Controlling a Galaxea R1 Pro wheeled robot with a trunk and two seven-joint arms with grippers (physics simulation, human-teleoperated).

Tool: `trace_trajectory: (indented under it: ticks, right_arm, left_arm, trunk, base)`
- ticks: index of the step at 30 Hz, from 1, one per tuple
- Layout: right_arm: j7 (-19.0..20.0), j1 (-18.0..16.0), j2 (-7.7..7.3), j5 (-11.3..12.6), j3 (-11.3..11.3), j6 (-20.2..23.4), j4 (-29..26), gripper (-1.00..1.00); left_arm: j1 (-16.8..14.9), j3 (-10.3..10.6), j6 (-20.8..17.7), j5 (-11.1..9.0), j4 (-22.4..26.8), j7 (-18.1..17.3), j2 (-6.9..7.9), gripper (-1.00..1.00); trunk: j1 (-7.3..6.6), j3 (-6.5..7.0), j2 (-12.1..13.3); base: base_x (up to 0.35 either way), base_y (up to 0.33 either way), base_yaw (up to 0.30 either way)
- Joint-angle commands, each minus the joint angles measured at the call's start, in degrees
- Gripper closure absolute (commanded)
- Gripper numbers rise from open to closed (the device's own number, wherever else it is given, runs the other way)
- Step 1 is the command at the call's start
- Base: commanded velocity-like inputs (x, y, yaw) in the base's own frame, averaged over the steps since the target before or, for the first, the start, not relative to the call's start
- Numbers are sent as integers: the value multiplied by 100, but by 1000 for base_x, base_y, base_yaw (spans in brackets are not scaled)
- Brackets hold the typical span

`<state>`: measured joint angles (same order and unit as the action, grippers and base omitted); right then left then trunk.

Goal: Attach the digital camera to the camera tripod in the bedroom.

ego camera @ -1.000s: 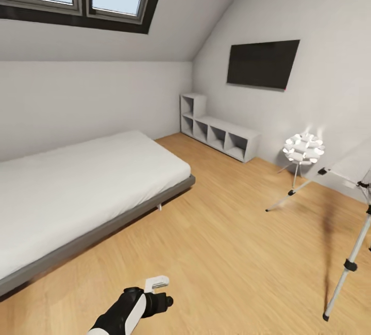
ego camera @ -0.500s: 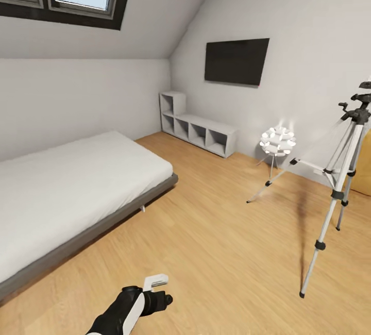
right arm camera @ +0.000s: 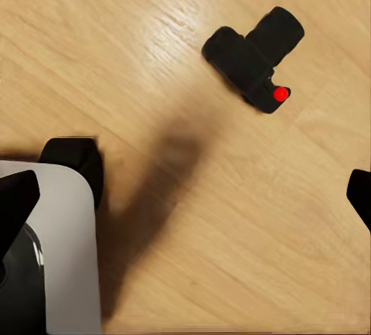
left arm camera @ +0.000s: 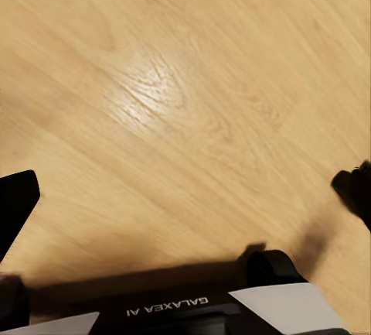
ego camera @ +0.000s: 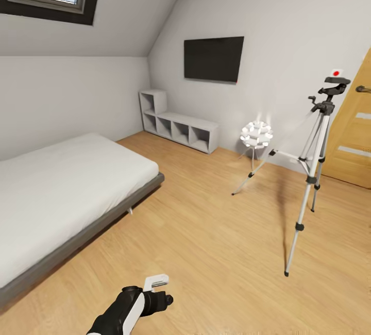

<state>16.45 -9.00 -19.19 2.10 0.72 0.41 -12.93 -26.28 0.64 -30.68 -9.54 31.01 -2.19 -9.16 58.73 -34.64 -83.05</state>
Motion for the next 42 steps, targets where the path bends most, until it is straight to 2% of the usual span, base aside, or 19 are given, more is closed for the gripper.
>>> trace_trajectory:
  ticks: [1, 12, 31, 42]
  right_arm:
    - [25, -4, -6, 28, 7, 4, 1, -100]
    - [24, 2, -45, 258, 7, -7, 1, -100]
    - [33, 4, -66, 281, 7, -6, 1, -100]
    - [34, 4, -68, 282, 7, 0, 1, -100]
  left_arm:
    - [0, 7, -29, -48, 10, 10, 2, -100]
    - [0, 12, -26, -48, 10, 8, 2, -100]
    - [0, 7, -40, -48, 10, 8, 3, -100]
    - [0, 13, -53, -46, 10, 5, -1, -100]
  trunk:
    - [-1, -10, -3]
    - [-1, -56, -3]
    - [-1, -137, -3]
    - [-1, -184, -3]
  base:
    - [-8, 136, -259]
    - [-3, 47, -259]
    - [0, 13, -259]
    - [0, 193, -259]
